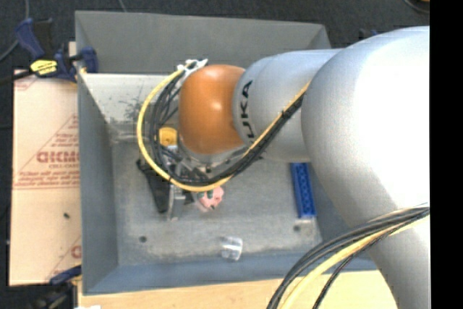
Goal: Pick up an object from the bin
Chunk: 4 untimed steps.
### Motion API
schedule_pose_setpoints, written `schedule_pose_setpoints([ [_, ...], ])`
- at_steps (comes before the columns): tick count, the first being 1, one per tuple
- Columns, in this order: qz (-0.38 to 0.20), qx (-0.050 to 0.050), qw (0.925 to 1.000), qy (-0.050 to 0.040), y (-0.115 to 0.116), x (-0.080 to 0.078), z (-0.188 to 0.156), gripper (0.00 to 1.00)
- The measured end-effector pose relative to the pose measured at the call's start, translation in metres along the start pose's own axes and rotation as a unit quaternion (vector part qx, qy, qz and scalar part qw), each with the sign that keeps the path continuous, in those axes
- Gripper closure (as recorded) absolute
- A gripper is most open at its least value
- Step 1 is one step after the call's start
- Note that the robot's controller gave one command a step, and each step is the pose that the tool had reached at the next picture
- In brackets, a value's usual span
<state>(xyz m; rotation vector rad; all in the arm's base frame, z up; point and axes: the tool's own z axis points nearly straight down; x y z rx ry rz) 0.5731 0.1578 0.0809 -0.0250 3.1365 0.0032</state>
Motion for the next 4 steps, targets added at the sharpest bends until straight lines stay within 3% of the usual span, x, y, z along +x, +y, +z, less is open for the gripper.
schedule_pose_setpoints([
  [1,-0.221,0.0,0.9752,0.0018,-0.039,-0.006,0.01,1.0],
  [2,-0.221,0.0,0.9753,0.002,-0.039,-0.006,0.01,1.0],
  [3,-0.23,0.001,0.9732,-0.0002,-0.037,-0.024,-0.034,1.0],
  [4,-0.231,0.0,0.973,-0.0011,-0.037,-0.027,-0.04,1.0],
])
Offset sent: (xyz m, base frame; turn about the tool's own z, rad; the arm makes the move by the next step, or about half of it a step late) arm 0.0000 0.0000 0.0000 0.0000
